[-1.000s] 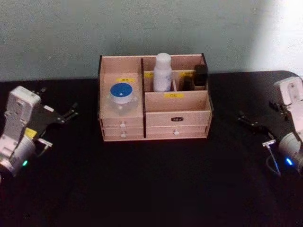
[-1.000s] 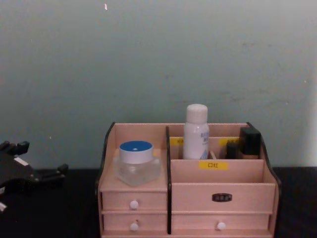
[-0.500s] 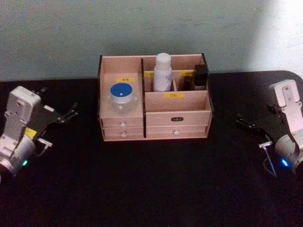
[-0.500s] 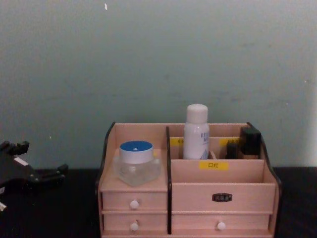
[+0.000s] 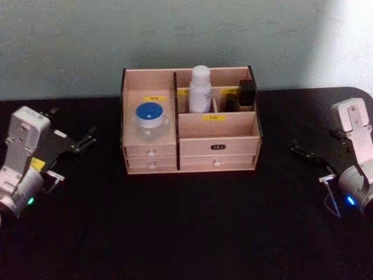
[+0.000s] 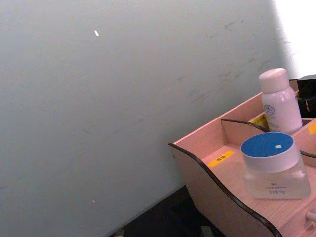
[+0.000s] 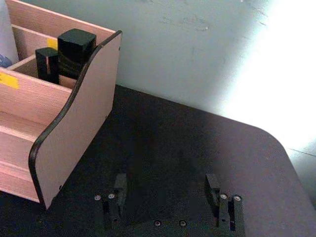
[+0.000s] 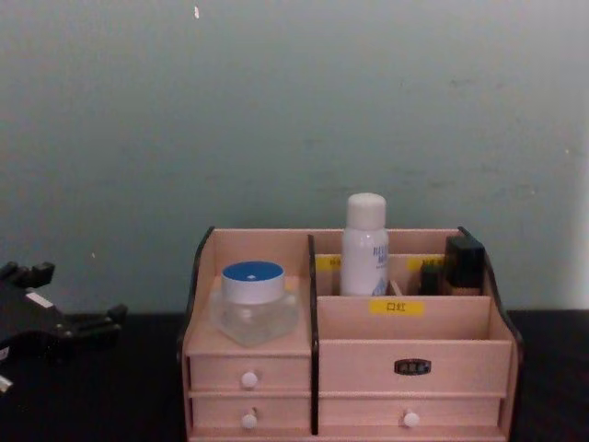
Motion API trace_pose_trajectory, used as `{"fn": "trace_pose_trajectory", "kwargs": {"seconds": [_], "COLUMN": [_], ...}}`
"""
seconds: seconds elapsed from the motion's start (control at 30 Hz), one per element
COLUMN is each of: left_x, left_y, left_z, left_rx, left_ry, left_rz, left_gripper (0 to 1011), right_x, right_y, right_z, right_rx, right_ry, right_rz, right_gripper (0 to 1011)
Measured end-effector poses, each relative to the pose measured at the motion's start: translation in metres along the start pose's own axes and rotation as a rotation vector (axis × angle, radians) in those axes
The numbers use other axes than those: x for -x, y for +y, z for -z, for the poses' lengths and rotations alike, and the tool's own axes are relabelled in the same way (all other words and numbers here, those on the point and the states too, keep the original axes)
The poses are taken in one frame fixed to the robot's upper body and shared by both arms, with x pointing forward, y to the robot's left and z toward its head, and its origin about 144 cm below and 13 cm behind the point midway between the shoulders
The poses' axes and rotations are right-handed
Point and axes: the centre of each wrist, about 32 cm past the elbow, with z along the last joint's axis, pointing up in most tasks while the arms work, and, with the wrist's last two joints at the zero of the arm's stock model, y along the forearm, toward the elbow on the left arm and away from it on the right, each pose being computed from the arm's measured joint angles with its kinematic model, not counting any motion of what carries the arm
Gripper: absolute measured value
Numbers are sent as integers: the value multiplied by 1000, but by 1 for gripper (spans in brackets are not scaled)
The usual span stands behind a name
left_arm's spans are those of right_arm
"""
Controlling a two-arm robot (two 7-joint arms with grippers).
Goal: Pick up the facial cleanser and watermelon frost from the table and place them into the tiered storage box.
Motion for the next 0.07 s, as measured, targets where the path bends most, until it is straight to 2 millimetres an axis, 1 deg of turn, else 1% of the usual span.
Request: {"fn": "trace_pose_trajectory", "kwargs": {"seconds": [0.07], "left_x": [0], "left_y": [0], "left_z": [0], "left_rx": [0], "left_ry": [0], "left_rz": [0], "left_gripper": [1001], "right_x": [0], "right_y": [0], "right_z": [0], "right_rx": [0], "right_ry": [0], "right_rz": [0], "right_gripper": [1002]}}
